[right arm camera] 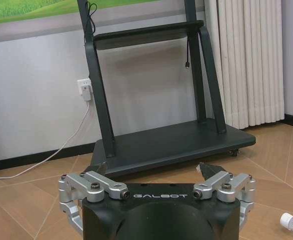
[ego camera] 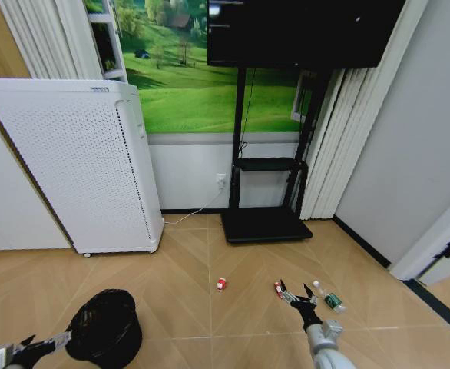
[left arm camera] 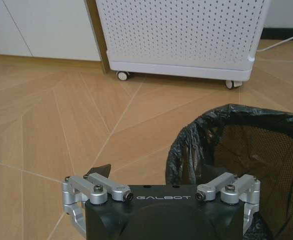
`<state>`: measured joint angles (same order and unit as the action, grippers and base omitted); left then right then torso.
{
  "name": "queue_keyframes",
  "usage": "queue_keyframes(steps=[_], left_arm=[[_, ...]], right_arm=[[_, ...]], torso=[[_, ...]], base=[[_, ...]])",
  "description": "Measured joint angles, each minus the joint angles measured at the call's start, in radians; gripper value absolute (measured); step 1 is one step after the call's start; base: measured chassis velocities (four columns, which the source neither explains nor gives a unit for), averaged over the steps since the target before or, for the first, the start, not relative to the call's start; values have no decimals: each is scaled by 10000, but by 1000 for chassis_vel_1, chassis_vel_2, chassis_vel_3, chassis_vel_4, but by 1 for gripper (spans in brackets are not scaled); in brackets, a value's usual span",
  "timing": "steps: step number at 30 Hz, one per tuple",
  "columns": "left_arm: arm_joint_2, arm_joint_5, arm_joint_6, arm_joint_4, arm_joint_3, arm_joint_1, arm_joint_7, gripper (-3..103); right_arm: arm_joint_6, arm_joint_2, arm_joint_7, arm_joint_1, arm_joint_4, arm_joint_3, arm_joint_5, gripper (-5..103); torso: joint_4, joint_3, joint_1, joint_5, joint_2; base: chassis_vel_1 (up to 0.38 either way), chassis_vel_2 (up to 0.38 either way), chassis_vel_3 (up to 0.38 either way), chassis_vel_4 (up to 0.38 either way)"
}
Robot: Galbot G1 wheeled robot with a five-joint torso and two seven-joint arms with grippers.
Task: Pick up the trash bin and place the garbage on the floor into it.
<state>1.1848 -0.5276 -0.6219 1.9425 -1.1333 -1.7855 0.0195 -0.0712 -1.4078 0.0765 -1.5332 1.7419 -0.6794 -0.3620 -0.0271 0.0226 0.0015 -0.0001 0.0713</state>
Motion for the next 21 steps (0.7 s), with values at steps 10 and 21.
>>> queue_keyframes(steps=[10, 21], left_arm=[[-97, 506, -813, -516, 860, 1276, -22, 100], [-267, 260, -1173, -462, 835, 1273, -876, 100]], right_arm=[[156, -37, -76, 12, 176, -3, 149, 100], [244, -175, -103, 109, 67, 15, 489, 100]], torso=[[-2, 8, 4, 0, 10], [1, 13, 6, 1, 18]], base=[[0, 0, 0, 0], [0, 0, 0, 0]])
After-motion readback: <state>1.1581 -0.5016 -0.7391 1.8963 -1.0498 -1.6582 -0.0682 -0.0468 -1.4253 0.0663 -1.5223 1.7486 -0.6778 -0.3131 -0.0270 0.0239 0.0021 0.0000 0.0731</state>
